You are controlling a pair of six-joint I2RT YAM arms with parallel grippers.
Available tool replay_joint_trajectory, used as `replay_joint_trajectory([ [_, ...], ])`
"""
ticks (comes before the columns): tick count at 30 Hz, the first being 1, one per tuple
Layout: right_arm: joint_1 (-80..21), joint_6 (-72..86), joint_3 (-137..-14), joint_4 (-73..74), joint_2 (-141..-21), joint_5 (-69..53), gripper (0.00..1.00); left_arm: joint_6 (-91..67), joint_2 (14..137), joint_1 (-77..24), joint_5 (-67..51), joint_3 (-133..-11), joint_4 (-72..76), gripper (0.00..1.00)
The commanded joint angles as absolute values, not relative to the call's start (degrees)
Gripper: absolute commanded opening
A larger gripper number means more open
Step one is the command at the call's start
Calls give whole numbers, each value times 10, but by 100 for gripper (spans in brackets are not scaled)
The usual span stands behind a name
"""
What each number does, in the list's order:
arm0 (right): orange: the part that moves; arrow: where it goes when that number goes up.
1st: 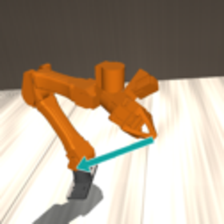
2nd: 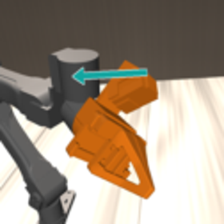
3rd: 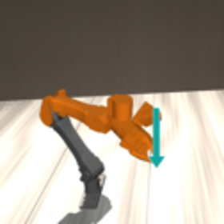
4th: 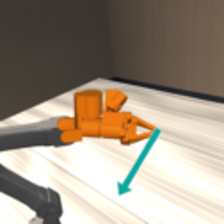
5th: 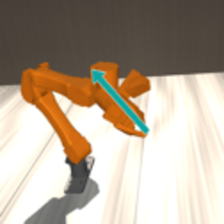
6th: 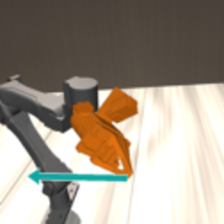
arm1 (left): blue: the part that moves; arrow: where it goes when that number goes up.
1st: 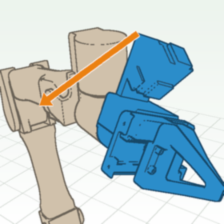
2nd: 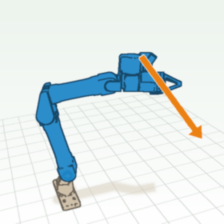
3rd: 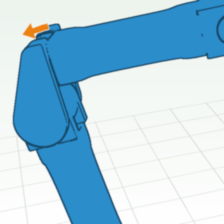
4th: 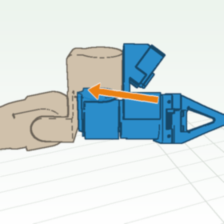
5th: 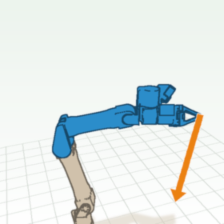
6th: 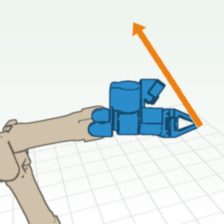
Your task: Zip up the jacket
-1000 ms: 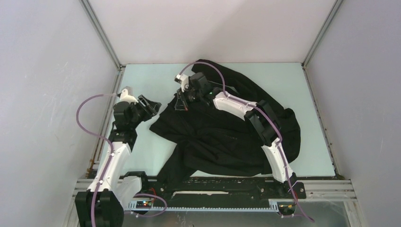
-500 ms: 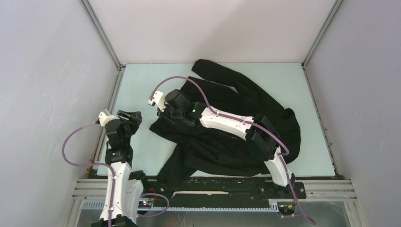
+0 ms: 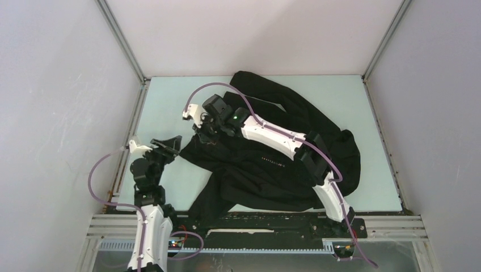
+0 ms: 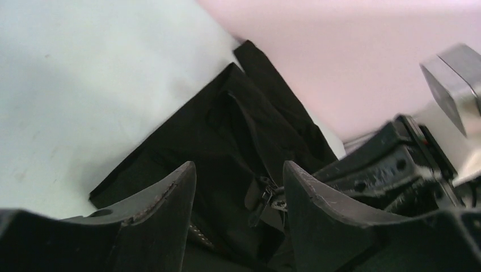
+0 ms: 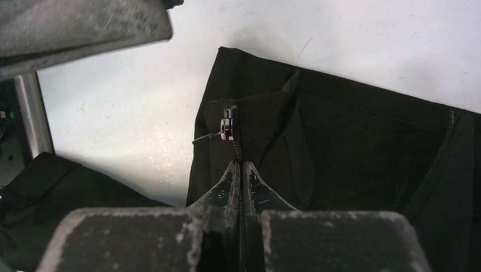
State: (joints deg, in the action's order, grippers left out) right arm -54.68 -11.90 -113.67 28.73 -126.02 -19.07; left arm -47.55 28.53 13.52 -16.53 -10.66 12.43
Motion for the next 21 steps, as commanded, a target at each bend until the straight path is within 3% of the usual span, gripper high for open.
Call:
replay_joint_trajectory([
  [1,-532,-127,-1172,342,-1263,-243,0,-404,275,120,-264,-74,258,63],
  [8,-518,-143,-1173,357,-1261,-274,0,-249,258,15,-210,-148,100,62],
  [13,-508,-144,-1174,360,-1257,-298,0,-118,306,5,-252,-227,-9,64],
  [21,-499,-137,-1173,353,-1255,-328,0,-18,393,5,-343,-261,-5,64],
])
